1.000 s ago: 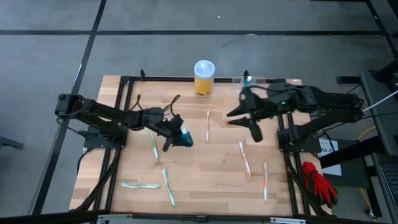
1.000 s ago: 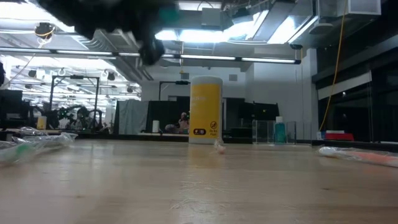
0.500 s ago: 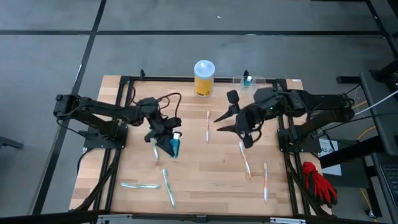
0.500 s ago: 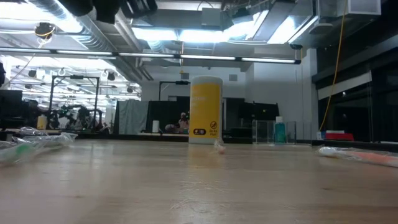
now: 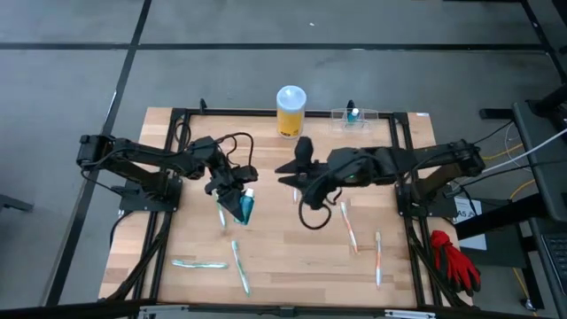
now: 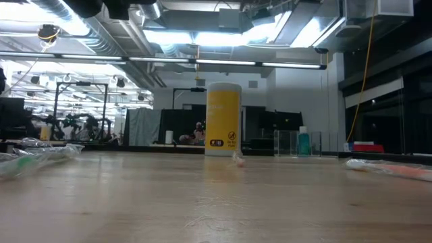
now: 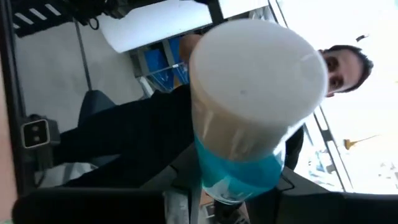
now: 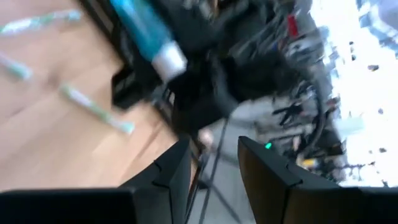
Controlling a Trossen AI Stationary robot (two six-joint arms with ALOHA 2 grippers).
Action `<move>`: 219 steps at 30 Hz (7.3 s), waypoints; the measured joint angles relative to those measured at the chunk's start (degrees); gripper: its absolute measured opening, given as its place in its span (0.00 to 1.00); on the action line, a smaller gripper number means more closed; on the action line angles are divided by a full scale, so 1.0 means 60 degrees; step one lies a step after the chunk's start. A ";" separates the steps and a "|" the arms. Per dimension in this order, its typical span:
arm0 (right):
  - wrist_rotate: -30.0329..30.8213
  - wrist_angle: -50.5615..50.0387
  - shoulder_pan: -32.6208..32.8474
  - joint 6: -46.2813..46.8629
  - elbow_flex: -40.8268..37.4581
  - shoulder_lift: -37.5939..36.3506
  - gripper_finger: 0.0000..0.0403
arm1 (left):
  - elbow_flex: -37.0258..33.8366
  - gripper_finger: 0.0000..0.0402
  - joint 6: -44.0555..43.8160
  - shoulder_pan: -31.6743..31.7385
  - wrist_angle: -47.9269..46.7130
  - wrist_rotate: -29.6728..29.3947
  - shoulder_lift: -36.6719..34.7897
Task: Pick & Place toothbrushing station
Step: Put the blue mouthwash into the transparent organizer
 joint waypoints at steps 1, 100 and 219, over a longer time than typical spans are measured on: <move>-0.0068 0.0256 0.0021 -0.0057 0.0000 0.0085 0.33 | 0.0000 0.20 -0.0167 0.0000 0.0207 -0.0010 0.0003; 0.0172 0.2653 0.1176 -0.2513 -0.0004 0.1862 0.24 | 0.1479 0.23 -0.3882 -0.0639 0.1875 0.1770 0.1617; -0.4960 -1.1058 -0.7672 1.2575 -0.1439 0.1135 0.24 | 0.4874 0.01 0.9595 -0.4390 -1.5395 -2.0938 0.0054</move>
